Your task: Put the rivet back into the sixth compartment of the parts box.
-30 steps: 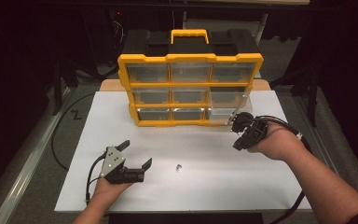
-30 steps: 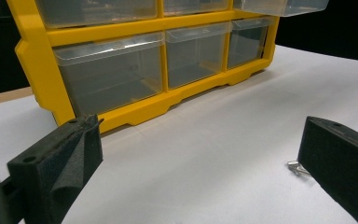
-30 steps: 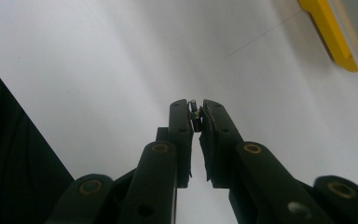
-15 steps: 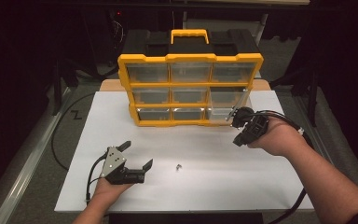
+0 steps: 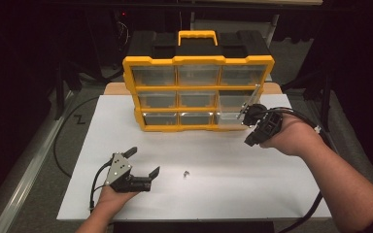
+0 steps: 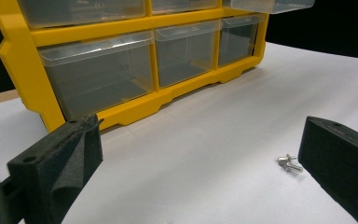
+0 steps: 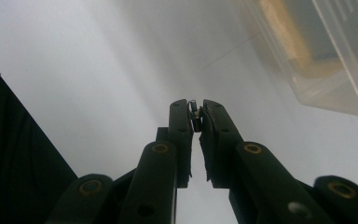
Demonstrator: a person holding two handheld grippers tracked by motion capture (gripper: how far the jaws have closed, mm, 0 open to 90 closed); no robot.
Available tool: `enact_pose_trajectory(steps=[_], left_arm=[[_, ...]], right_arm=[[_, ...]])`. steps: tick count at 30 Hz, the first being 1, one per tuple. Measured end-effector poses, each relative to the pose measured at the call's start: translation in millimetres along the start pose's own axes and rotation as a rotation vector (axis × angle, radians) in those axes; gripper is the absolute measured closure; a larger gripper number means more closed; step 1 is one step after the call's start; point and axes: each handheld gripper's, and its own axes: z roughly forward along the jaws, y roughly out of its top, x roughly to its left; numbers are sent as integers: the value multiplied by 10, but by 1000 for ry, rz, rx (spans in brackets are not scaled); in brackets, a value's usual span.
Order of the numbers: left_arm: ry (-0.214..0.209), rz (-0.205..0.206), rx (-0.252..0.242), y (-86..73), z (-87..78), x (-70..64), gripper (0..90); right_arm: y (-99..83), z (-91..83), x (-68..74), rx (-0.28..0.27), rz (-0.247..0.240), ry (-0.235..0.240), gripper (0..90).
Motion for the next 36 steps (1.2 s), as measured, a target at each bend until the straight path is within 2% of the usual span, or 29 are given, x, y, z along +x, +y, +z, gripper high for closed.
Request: enact_pose_trajectory(steps=[23,36], left_arm=[[-4,-6,-4,4,-11,10,6],[-6,-11,-9,6,-15,15,6]], right_arm=[[177,-308,-107,8,-4,-33,849],[285,-468,-195,8,10,-51,849]])
